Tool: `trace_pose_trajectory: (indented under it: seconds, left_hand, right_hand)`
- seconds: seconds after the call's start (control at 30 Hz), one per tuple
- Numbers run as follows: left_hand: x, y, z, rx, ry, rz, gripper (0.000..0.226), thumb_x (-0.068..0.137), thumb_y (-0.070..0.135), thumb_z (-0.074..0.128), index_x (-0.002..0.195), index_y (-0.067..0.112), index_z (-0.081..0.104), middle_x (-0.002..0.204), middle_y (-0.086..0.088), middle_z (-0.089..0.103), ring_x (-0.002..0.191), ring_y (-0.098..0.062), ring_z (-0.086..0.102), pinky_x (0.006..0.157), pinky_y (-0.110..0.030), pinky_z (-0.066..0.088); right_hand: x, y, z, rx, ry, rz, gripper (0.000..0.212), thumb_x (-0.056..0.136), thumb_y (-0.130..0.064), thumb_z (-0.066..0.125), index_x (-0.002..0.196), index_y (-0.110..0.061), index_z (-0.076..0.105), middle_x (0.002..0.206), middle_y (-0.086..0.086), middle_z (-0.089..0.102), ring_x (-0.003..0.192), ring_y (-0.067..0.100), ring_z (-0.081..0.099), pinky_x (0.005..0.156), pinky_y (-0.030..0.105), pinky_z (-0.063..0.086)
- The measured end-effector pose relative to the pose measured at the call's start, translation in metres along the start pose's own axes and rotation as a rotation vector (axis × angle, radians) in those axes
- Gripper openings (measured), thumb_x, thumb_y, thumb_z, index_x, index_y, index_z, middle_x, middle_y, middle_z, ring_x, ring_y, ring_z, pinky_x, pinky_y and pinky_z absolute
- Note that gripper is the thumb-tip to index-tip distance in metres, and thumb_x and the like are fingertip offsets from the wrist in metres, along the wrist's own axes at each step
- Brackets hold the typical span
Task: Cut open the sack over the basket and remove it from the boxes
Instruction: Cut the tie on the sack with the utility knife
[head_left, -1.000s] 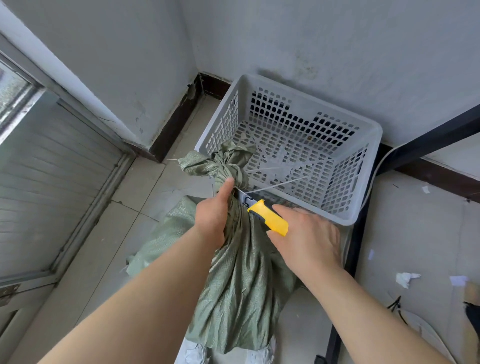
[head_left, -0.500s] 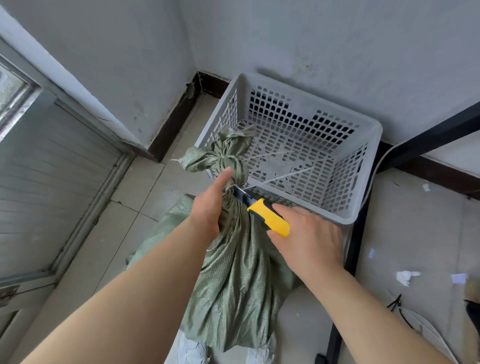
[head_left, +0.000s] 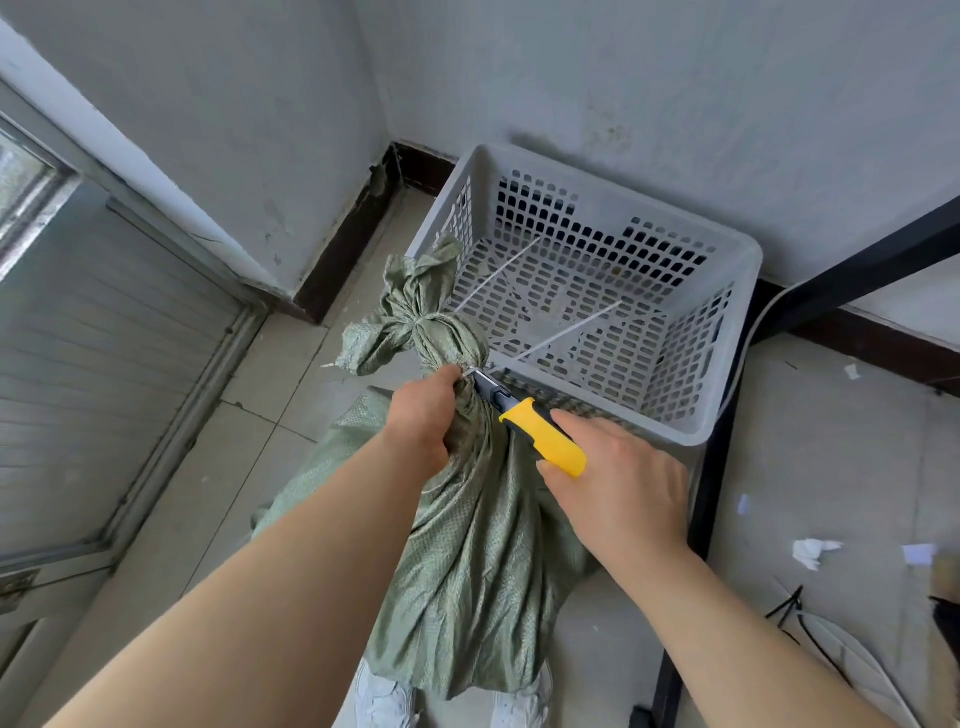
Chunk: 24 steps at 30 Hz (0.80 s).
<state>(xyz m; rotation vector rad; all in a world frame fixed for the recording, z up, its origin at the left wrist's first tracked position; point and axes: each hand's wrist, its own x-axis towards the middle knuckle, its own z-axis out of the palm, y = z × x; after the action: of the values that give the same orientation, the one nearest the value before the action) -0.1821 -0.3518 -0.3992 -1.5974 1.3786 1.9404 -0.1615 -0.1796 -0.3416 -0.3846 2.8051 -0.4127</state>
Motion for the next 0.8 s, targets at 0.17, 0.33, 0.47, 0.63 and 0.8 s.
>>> trace_pose_trajectory:
  seconds: [0.17,0.33,0.47,0.63,0.8]
  left_hand:
    - [-0.005,-0.005,0.0,0.136,0.038,0.121,0.035,0.091,0.035,0.053,0.065,0.018,0.039,0.058,-0.004,0.034,0.05,-0.018,0.031,0.061,-0.035,0.032]
    - [-0.014,-0.007,0.005,0.271,0.074,0.263,0.05,0.096,0.031,0.046,0.056,0.019,0.019,0.048,0.003,0.019,0.041,-0.014,0.016,0.042,-0.021,0.015]
    - [-0.018,-0.003,0.006,0.298,0.073,0.255,0.05,0.095,0.031,0.048,0.055,0.019,0.019,0.046,0.004,0.02,0.037,-0.013,0.016,0.039,-0.019,0.016]
    - [-0.016,0.0,0.006,0.288,0.059,0.213,0.049,0.093,0.034,0.05,0.056,0.02,0.021,0.051,0.0,0.022,0.044,-0.017,0.019,0.049,-0.029,0.019]
    - [-0.017,-0.001,0.007,0.292,0.069,0.21,0.049,0.093,0.033,0.049,0.056,0.02,0.021,0.051,-0.001,0.021,0.045,-0.017,0.018,0.048,-0.029,0.019]
  right_hand:
    - [0.005,0.003,0.005,-0.062,0.108,-0.054,0.048,0.078,-0.037,0.073,0.124,-0.033,0.061,0.101,-0.007,0.071,0.079,0.027,0.069,0.058,0.03,0.044]
    - [0.009,0.01,0.006,-0.16,0.182,-0.094,0.049,0.065,-0.034,0.084,0.112,-0.029,0.069,0.087,-0.007,0.073,0.063,0.026,0.068,0.051,0.026,0.04]
    - [0.006,0.016,0.004,-0.225,0.229,-0.112,0.053,0.052,-0.034,0.091,0.102,-0.027,0.073,0.074,-0.009,0.071,0.049,0.021,0.063,0.048,0.02,0.029]
    - [0.004,0.02,0.004,-0.235,0.259,-0.123,0.053,0.051,-0.033,0.091,0.101,-0.026,0.074,0.071,-0.008,0.069,0.048,0.022,0.062,0.049,0.02,0.027]
    - [0.001,0.021,0.007,-0.219,0.266,-0.116,0.055,0.051,-0.034,0.091,0.103,-0.025,0.073,0.072,-0.008,0.07,0.049,0.02,0.063,0.049,0.02,0.028]
